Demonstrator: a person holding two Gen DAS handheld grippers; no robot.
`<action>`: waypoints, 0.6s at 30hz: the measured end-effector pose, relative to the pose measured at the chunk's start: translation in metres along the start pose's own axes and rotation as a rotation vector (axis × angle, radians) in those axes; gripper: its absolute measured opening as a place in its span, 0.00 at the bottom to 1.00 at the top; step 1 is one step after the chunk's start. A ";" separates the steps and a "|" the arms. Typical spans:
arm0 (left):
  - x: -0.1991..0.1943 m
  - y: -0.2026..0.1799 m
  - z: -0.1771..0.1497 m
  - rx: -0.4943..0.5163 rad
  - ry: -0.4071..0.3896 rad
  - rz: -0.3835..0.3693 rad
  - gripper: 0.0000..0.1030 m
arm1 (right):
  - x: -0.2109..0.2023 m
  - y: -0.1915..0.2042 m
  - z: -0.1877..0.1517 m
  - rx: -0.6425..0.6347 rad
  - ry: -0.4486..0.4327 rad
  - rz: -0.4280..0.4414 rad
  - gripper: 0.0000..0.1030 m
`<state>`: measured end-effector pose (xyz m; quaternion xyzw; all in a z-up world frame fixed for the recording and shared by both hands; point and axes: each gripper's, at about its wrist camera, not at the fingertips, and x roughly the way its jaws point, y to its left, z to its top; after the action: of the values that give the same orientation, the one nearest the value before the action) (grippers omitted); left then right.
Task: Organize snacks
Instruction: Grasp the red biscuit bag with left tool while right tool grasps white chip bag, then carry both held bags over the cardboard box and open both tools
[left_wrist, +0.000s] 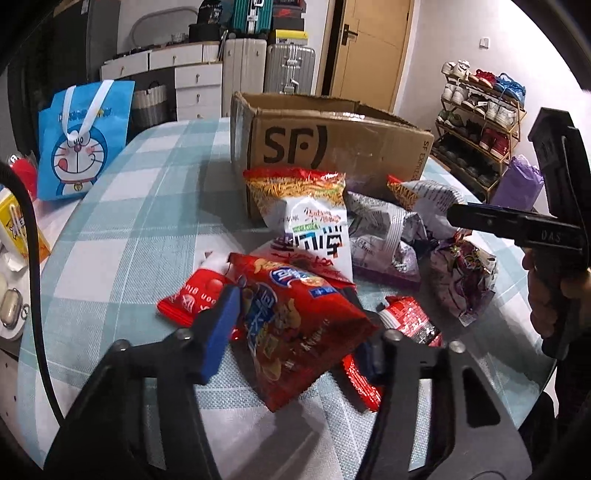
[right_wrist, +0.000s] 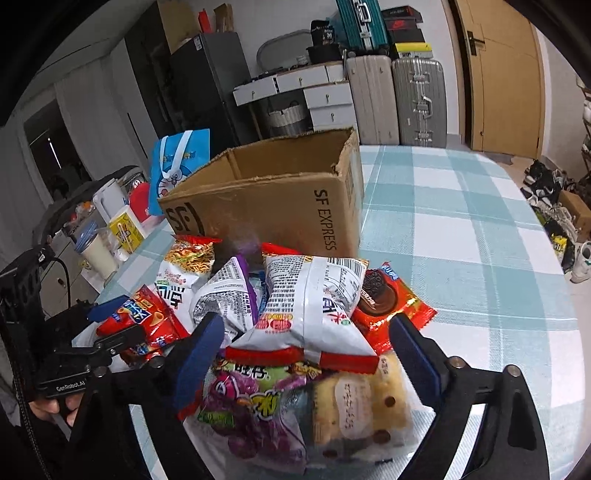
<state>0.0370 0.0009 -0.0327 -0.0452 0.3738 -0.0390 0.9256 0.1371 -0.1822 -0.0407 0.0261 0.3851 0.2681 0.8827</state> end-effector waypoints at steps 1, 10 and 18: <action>0.001 -0.001 0.000 0.001 0.001 -0.005 0.46 | 0.003 -0.001 0.001 0.008 0.009 0.006 0.86; -0.006 -0.003 -0.002 -0.002 -0.027 -0.016 0.33 | 0.021 -0.008 0.006 0.047 0.056 0.055 0.71; -0.035 0.002 0.004 -0.032 -0.111 -0.013 0.32 | 0.014 -0.013 0.007 0.076 0.019 0.067 0.45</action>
<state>0.0149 0.0069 -0.0057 -0.0647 0.3220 -0.0365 0.9438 0.1556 -0.1852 -0.0489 0.0698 0.4023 0.2830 0.8679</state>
